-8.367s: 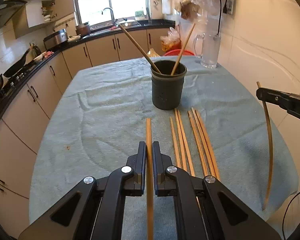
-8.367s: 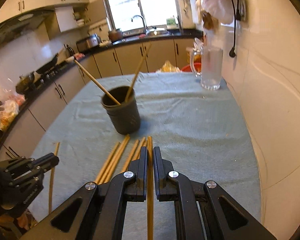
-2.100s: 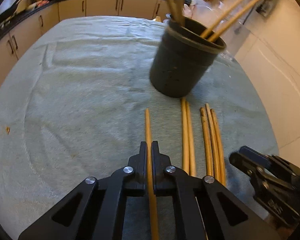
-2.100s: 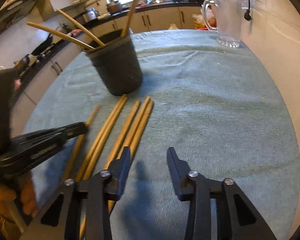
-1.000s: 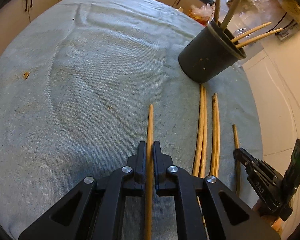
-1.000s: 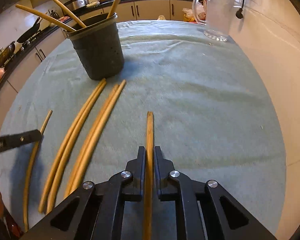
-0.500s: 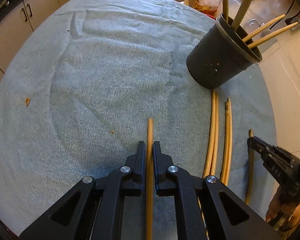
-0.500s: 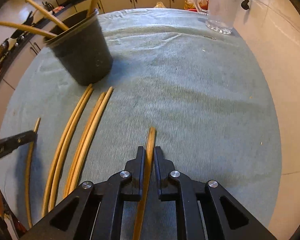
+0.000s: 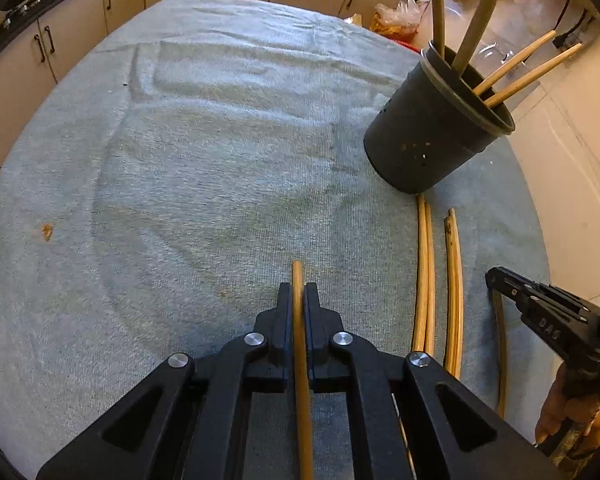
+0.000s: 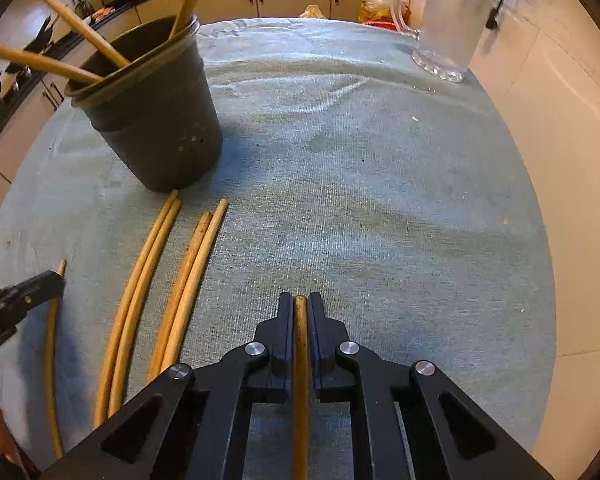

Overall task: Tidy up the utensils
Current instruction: 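Lift both held chopsticks and carry them over the holder cup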

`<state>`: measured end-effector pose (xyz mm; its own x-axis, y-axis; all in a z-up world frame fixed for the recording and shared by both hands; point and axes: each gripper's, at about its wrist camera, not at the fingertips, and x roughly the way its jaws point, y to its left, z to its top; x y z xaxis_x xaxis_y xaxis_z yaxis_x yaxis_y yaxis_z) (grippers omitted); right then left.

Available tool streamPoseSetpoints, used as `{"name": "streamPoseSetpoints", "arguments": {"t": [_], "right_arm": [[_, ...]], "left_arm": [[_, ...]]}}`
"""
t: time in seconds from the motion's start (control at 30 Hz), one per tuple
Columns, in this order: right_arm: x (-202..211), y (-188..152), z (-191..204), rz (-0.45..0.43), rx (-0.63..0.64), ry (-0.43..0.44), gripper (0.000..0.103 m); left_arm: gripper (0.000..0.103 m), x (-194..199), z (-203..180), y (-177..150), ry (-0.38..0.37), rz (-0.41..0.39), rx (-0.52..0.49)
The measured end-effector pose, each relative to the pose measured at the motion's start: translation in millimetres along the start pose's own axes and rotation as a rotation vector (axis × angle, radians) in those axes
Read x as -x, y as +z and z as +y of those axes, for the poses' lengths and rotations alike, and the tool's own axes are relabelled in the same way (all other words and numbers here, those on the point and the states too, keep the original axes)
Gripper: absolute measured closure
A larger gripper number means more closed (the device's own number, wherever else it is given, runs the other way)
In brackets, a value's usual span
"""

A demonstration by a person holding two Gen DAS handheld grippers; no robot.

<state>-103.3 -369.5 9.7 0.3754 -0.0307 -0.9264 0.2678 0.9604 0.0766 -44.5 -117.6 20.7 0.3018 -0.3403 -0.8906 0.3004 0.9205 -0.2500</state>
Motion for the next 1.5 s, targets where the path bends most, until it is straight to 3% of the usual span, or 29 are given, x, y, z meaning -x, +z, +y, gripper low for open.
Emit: {"name": "streamPoseSetpoints", "arguments": {"t": [0.17,0.27,0.63,1.03,1.5], "right_arm": [[33,-8,-3,-0.114,-0.022,0.107,0.096],[65,-16,1,-0.227,-0.006,0.155,0.096],[132,-36,-1,-0.429,0.018,0.205,0.096],[193,-78,2,-0.59,0.026,0.246,0.096],[244,-118,14,-0.719,0.096,0.255,0.096]], "left_arm": [[0.098,37,3,-5,-0.041,-0.107,0.005],[0.098,67,-2,-12,-0.061,-0.192,-0.018],[0.098,145,-38,-43,-0.052,-0.414,-0.129],[0.098,192,-60,-78,-0.055,-0.522,-0.187],[0.099,234,-74,-111,-0.078,-0.607,-0.251]]}}
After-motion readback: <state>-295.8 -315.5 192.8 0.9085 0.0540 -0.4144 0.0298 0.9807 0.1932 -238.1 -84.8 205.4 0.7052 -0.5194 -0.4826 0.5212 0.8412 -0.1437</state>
